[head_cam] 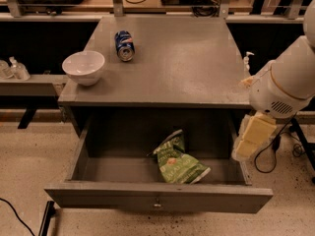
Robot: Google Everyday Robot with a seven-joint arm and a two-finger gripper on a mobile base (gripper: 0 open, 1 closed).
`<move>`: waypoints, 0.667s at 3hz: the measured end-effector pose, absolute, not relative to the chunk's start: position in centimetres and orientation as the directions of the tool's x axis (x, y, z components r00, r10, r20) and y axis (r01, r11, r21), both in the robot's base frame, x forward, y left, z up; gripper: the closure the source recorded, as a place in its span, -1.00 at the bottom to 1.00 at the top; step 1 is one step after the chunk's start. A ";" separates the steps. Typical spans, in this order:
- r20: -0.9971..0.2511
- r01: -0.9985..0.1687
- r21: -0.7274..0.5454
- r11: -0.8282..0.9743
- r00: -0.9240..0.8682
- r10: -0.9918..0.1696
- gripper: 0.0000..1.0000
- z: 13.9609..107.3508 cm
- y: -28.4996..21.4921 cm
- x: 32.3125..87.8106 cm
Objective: Pick green jalapeno chip bag from top drawer and place on counter
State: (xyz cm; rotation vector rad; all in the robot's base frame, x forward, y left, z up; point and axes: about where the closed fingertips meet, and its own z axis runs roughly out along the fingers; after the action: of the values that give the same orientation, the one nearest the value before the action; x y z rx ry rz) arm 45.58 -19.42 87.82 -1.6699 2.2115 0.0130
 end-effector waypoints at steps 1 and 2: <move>-0.312 -0.923 -0.195 0.332 -0.262 -0.913 -1.00 86.3 -18.4 46.6; -0.318 -0.906 -0.176 0.385 -0.317 -0.893 -1.00 83.3 -16.3 48.7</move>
Offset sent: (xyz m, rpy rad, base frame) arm 0.0613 0.0555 -0.0834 0.0560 0.0453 -0.2002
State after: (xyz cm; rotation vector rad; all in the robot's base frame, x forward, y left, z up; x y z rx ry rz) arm 48.69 -16.31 83.33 -1.5628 2.2874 0.0489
